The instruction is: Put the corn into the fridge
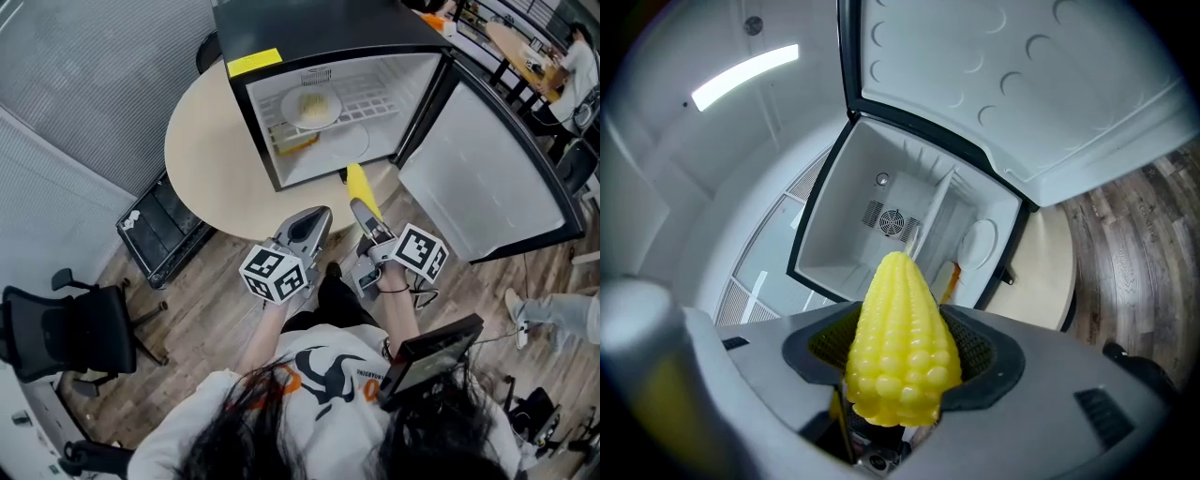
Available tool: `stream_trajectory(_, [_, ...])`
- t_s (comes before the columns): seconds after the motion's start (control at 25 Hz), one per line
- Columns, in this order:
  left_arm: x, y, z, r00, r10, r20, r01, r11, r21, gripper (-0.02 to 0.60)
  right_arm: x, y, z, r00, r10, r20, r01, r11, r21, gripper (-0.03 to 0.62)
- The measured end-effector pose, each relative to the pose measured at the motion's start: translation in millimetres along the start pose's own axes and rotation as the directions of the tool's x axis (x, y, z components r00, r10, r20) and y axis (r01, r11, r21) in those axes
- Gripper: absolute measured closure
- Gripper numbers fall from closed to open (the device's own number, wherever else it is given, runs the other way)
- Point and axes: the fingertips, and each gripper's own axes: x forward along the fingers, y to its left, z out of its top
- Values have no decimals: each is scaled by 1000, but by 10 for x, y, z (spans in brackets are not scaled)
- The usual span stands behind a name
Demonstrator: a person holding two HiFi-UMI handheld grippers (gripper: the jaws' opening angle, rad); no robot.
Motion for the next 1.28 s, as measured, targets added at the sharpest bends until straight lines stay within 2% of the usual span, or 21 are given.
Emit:
stream_trajectory(0.68, [967, 458, 202, 999, -29, -36, 29, 1000, -3, 569, 748, -103, 1096, 998, -12, 68, 17, 997, -71, 335])
stream_trajectory(1.0, [1272, 649, 247, 999, -19, -50, 19, 1000, -4, 569, 1130, -143, 1519, 993, -60, 104, 81, 975, -206, 335])
stream_trajectory(1.28, [1472, 742, 210, 997, -15, -78, 14, 1000, -12, 569, 1415, -288, 1786, 985, -110, 136, 140, 962, -235, 335])
